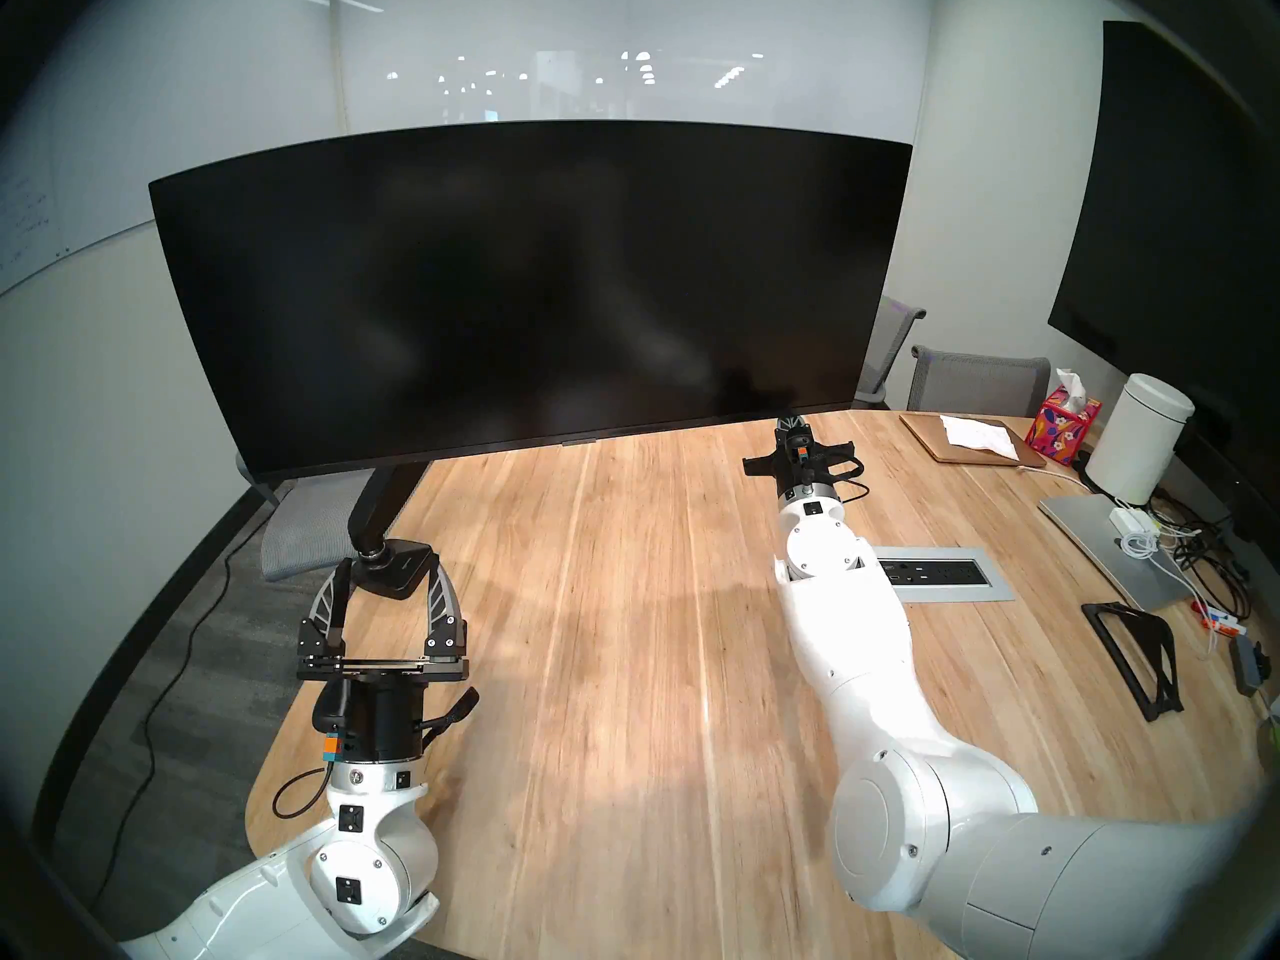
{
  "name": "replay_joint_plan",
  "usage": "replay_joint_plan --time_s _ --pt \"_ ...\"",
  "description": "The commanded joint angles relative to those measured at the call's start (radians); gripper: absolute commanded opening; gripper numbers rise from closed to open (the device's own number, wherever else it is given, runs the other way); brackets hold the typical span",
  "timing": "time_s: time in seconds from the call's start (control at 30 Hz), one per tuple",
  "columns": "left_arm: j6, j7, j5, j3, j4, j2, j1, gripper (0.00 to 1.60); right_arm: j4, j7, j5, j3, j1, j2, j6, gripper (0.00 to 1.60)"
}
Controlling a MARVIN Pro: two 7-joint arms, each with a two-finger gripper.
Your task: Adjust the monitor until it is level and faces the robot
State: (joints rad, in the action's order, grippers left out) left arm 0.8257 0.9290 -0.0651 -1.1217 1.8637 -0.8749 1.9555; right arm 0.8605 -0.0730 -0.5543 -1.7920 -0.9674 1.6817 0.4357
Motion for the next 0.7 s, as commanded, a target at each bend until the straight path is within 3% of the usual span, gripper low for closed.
replay_joint_plan --time_s 0.0,0.67 --pt "0.003 0.001 -0.001 -0.001 0.011 -0.002 -0.002 1.60 0.067 0.000 -0.002 0.024 0.080 0.007 0.045 0.00" --pt "0.003 0.001 -0.001 -0.001 0.012 -0.001 -0.001 1.60 0.054 0.001 -0.001 0.029 0.074 0.009 0.039 0.00"
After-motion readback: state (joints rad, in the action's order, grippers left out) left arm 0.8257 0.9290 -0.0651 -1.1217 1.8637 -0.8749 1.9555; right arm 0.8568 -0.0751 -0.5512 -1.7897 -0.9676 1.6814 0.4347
